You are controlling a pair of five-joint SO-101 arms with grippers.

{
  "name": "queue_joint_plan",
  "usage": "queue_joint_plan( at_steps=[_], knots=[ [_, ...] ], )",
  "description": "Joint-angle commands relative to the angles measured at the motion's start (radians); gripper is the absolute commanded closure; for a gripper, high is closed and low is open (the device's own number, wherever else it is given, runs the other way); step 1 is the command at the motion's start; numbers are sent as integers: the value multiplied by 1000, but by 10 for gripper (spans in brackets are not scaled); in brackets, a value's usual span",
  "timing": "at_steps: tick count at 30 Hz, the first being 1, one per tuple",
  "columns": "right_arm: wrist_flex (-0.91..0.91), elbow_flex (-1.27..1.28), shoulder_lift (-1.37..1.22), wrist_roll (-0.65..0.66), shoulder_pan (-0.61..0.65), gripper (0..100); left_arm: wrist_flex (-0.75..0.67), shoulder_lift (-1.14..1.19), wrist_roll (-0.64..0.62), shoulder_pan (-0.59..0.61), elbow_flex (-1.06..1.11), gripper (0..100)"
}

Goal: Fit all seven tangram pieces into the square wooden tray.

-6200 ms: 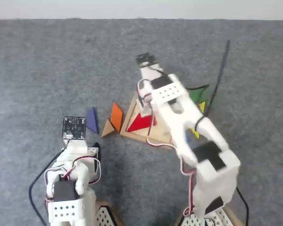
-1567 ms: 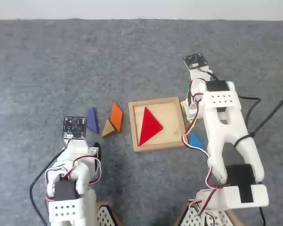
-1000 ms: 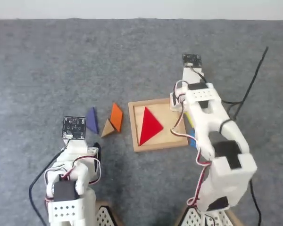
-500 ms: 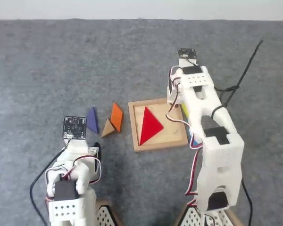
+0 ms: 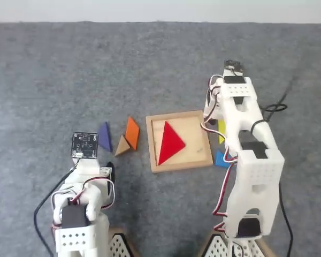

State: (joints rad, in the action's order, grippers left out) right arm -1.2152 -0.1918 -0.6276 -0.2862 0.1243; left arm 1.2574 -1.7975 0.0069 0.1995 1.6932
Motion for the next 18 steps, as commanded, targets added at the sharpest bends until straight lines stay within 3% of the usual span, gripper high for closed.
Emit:
queue_joint_plan(
  at_steps=[1,5,10,18],
  knots=[
    [5,-37,19,-11,2,626,3,-18,-8,2,-8,849],
    [-59,-34,21,20,-51,626,3,-18,-8,2,-8,849],
    [5,-35,21,-5,-139,626,3,-18,-8,2,-8,849],
    [62,-77,22,-57,-120,626,3,-18,-8,2,-8,849]
  ],
)
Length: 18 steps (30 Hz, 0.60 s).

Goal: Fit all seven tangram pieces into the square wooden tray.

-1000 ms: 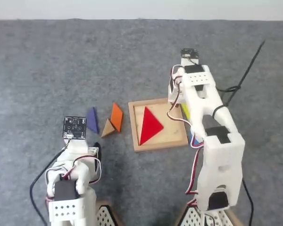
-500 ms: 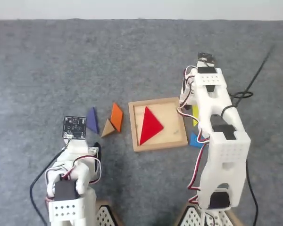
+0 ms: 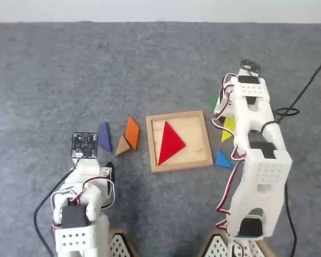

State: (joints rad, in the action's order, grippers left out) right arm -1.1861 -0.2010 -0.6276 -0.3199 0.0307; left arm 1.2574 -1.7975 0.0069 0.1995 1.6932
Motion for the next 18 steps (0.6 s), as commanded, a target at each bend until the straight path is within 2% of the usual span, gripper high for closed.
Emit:
queue_joint_plan(
  at_steps=[1,6,15,18],
  knots=[
    [28,-86,22,-41,-31,626,3,-18,-8,2,-8,849],
    [35,-155,13,-141,-33,626,3,-18,-8,2,-8,849],
    [36,-155,-8,-532,-39,626,3,-18,-8,2,-8,849],
    [71,-161,-71,-608,-19,626,3,-18,-8,2,-8,849]
  ],
)
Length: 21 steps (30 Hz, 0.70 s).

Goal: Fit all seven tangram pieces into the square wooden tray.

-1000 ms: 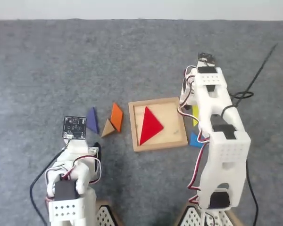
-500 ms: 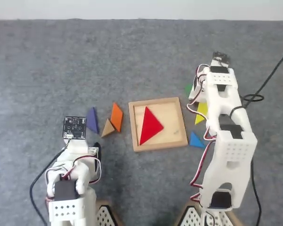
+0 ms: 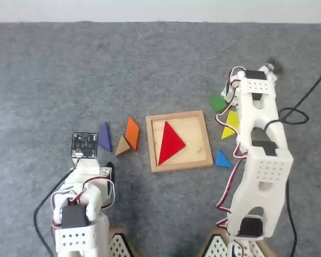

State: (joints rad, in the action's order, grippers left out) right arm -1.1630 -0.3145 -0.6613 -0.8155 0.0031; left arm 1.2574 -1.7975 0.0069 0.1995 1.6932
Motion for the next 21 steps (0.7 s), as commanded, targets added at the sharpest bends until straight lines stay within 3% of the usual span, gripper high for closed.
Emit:
queue_joint_plan(
  at_steps=[1,10,16,21],
  knots=[
    [67,-48,-58,-110,10,626,3,-18,-8,2,-8,849],
    [-47,-89,-84,-98,13,634,3,-18,-8,2,-8,849],
    [-108,-91,-84,-92,36,801,3,-18,-8,2,-8,849],
    [-128,-94,-81,-91,35,790,3,-18,-8,2,-8,849]
  ],
)
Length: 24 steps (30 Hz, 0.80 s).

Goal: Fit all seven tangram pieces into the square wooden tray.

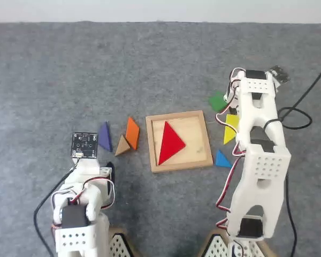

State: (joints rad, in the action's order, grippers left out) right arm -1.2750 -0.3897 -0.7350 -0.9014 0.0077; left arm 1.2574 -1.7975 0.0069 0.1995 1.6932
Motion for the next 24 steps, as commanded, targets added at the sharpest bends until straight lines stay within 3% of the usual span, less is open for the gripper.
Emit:
queue_joint_plan(
  at_steps=[1,9,16,19,24],
  knots=[
    [-33,-28,-4,-5,28,790,3,-18,-8,2,-8,849],
    [-153,-75,140,247,18,790,3,-18,-8,2,-8,849],
    [-216,-75,185,756,84,789,3,-18,-8,2,-8,849],
    [-228,-58,174,723,120,776,3,-18,-8,2,-8,849],
    [-197,-54,120,617,122,596,3,-18,-8,2,-8,849]
  ],
)
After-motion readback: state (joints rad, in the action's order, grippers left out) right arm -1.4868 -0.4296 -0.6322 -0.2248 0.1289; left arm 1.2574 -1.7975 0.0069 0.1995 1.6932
